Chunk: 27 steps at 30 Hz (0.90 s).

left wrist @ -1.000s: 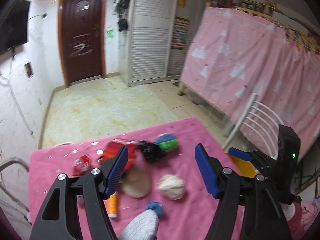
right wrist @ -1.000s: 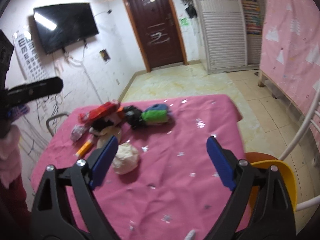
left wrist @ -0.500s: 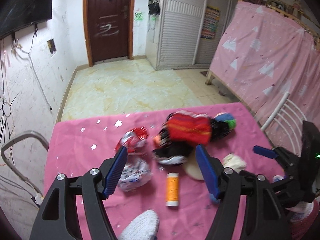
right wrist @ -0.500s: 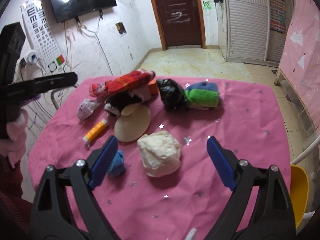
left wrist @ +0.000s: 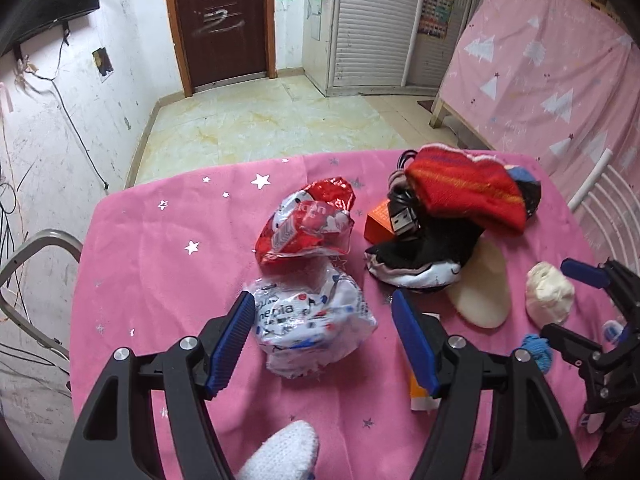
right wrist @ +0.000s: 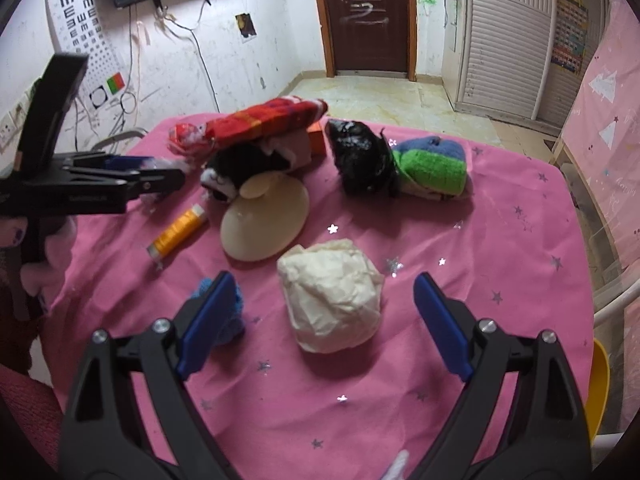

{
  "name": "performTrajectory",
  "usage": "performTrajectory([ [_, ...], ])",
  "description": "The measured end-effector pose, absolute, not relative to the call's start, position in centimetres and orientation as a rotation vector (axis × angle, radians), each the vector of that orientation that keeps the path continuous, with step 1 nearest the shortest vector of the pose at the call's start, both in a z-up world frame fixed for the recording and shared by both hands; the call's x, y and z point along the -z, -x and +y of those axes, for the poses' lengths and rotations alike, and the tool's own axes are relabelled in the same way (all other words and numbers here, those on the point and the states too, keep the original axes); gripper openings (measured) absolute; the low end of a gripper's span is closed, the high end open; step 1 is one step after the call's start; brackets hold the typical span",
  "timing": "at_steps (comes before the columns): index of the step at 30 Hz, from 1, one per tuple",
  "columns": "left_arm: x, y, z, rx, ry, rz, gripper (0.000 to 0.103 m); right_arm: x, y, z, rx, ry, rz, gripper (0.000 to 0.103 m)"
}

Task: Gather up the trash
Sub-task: 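Grasp the white printed wrapper with the left tool while the right tool grasps the paper ball, then carry both items over the yellow bin and open both tools to drop them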

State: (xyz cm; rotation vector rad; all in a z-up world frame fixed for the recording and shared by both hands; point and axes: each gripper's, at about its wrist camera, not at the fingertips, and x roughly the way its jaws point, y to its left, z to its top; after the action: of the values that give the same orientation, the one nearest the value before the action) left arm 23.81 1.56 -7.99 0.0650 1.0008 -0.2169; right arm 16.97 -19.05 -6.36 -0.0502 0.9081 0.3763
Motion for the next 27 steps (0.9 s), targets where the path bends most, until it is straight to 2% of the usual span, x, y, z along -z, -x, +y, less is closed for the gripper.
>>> performTrajectory([
  [3, 8.4, -23.8, 1.3, 0.215, -0.09, 0.992, 0.063, 6.5, -17.1, -19.1, -0.371, 0.051, 0.914, 0.087],
  [4, 8.5, -23.7, 1.3, 0.214, -0.096, 0.988, 0.061, 6.5, -17.1, -19.1, -0.369, 0.051, 0.915, 0.081],
  [5, 8.5, -23.7, 1.2, 0.209, -0.105, 0.985, 0.054, 6.6, -17.2, -19.2, -0.367, 0.051, 0.92, 0.072],
  [6, 8.5, -23.6, 1.2, 0.204, -0.114, 0.981, 0.05, 6.7, -17.3, -19.2, -0.364, 0.051, 0.925, 0.069],
  [8, 8.5, -23.4, 1.0, 0.198, -0.12, 0.975, 0.034, 7.0, -17.4, -19.1, -0.366, 0.052, 0.934, 0.058],
  [9, 8.4, -23.3, 1.1, 0.196, -0.121, 0.977, 0.031, 7.1, -17.4, -19.1, -0.371, 0.051, 0.935, 0.053],
  [13, 8.4, -22.7, 1.0, 0.197, -0.14, 0.963, 0.025, 7.1, -17.2, -19.1, -0.359, 0.052, 0.925, 0.053],
  [27, 4.2, -19.1, -0.3, 0.214, -0.141, 0.904, 0.024, 4.3, -14.6, -21.8, -0.362, -0.025, 0.83, 0.053],
])
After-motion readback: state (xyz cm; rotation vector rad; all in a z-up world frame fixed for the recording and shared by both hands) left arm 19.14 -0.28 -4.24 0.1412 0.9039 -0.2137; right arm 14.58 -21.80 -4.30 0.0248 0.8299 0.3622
